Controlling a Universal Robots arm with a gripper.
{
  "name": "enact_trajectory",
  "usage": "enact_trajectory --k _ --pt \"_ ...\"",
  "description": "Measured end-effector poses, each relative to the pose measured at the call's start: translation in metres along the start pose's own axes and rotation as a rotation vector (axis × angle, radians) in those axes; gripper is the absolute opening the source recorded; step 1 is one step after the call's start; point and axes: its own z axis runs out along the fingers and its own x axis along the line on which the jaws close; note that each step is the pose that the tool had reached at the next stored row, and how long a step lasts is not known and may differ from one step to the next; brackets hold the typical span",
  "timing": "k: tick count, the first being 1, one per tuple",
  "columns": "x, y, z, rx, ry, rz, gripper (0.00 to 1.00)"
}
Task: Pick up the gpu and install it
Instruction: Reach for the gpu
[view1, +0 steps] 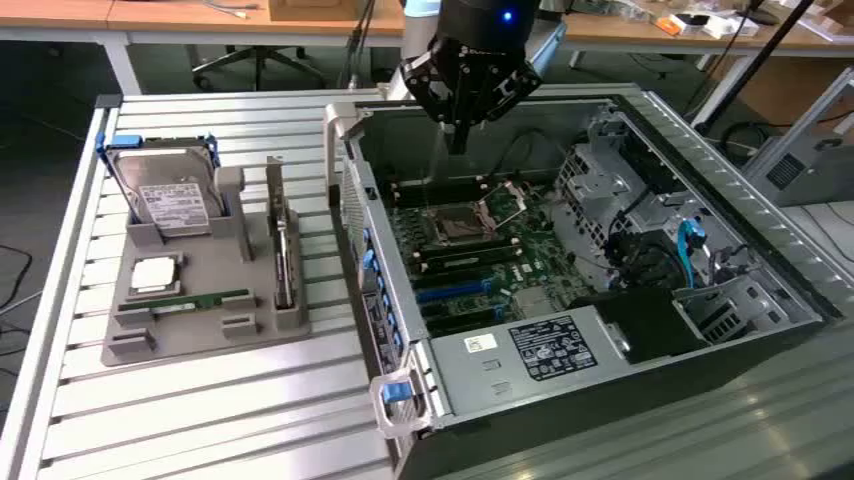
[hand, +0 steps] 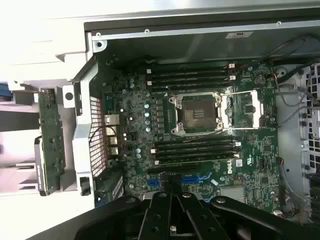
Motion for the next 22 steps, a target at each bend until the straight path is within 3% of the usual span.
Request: enact_trajectory --k 22 --pt "0.0083 -0.0006 -0.0002 0.0000 0.0000 0.000 0.11"
